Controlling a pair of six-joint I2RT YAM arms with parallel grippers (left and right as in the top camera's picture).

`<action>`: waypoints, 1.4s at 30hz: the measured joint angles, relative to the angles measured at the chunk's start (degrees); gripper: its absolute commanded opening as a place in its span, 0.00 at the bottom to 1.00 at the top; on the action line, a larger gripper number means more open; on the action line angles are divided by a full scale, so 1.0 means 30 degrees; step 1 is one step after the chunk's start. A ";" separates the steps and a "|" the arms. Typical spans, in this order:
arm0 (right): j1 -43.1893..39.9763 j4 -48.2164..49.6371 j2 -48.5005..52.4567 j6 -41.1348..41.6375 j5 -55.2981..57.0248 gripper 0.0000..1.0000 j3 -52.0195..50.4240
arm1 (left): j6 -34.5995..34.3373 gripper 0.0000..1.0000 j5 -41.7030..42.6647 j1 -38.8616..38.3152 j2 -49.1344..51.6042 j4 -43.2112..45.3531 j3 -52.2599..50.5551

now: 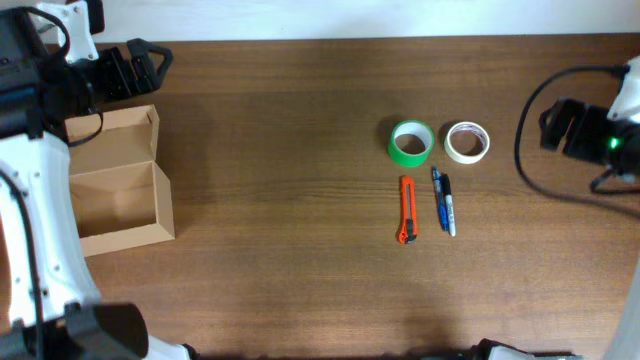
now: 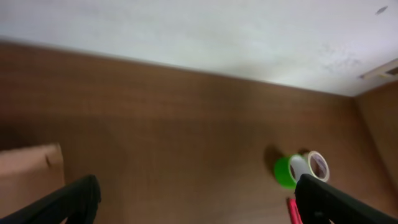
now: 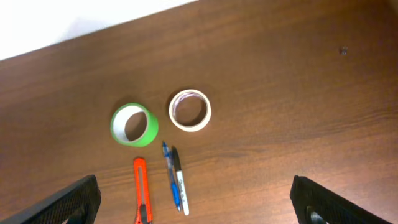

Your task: Pack container

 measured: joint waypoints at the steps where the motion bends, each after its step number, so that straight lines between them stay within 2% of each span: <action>1: -0.0058 -0.0240 0.0561 -0.0022 -0.0015 0.99 0.0291 | 0.0022 0.99 0.0211 0.0095 0.0291 -0.0255 0.0015; 8: -0.0080 -0.0976 0.2703 -0.0066 -0.0765 0.99 0.0408 | 0.0678 1.00 0.0736 0.0197 0.1428 -0.2412 0.0022; 9: -0.0080 -0.0969 0.2856 -0.0073 -0.1013 0.99 0.0401 | 0.0714 0.97 0.0692 0.0197 0.1472 -0.2601 0.0022; 12: -0.0080 -0.0954 0.3177 -0.0066 -0.1734 0.99 0.0408 | 0.1013 0.96 -0.0444 0.0197 0.1603 -0.3796 0.0051; 13: -0.0080 -0.1056 0.3279 -0.0066 -0.1887 0.99 0.0408 | 0.1107 0.95 -0.1144 0.0182 0.1632 -0.4357 0.0073; 15: -0.0080 -0.1443 0.3504 -0.0073 -0.2142 0.99 0.0408 | 0.1202 0.83 -0.3315 0.0073 0.1756 -0.6054 0.0124; 21: -0.0080 -0.1851 0.4146 0.0015 -0.2361 0.99 0.0408 | 0.1508 0.67 -1.0353 -0.1654 0.2229 -0.8750 0.0146; 28: -0.0080 -0.2528 0.4350 0.0255 -0.1931 0.99 0.0408 | 0.1647 0.65 -1.3624 -0.4306 0.2244 -0.8859 -0.0007; 32: -0.0080 -0.2601 0.4357 0.0364 -0.1894 0.99 0.0408 | 0.1647 0.65 -1.4316 -0.4029 0.2244 -0.8131 -0.1559; 38: -0.0080 -0.2637 0.4357 0.0452 -0.1770 0.99 0.0408 | 0.1639 0.66 -1.4630 -0.3606 0.2346 -0.5901 -0.6105; 42: -0.0080 -0.2630 0.4357 0.0444 -0.1763 0.99 0.0408 | 0.1647 0.66 -1.4681 -0.3570 0.2375 -0.5144 -0.7475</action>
